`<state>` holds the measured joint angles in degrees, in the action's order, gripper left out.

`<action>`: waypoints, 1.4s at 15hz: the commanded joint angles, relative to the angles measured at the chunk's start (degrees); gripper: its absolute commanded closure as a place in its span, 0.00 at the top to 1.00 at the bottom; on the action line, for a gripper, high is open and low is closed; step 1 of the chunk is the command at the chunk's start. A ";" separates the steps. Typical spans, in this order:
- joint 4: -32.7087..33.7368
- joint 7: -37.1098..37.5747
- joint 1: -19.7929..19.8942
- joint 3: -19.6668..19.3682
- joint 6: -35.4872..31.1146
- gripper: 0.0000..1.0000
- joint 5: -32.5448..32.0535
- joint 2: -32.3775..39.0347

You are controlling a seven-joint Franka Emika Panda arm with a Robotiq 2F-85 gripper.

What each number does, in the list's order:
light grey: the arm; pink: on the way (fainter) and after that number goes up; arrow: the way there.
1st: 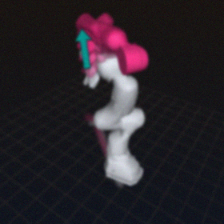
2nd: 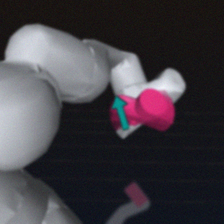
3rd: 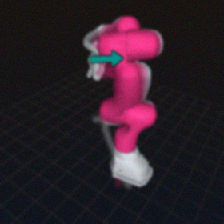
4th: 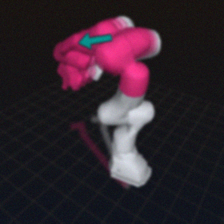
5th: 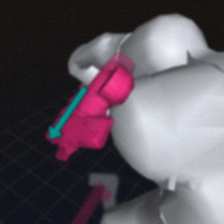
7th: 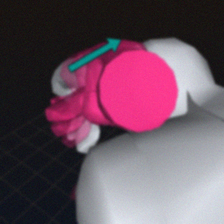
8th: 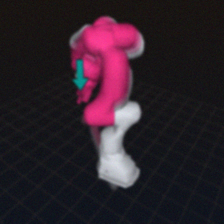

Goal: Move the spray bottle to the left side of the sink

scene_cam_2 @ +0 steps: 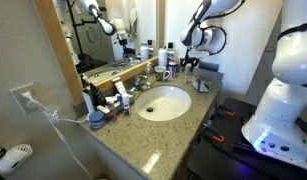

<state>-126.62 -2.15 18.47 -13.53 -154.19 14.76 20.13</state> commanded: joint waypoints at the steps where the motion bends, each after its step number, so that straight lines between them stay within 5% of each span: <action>1: 0.82 -0.20 0.95 0.88 -0.83 0.35 -0.01 0.58; 5: 0.95 -0.06 0.88 0.78 -0.73 0.05 -0.22 0.69; 11: 0.73 0.56 0.17 0.46 -0.36 0.08 -1.18 -0.35; 17: -0.29 13.89 -7.42 -6.01 5.65 0.08 -16.21 -7.04; 21: -0.73 17.68 -10.06 -4.33 14.28 0.08 -23.00 -13.30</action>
<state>-125.79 13.14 10.28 -18.77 -145.98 -4.62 12.62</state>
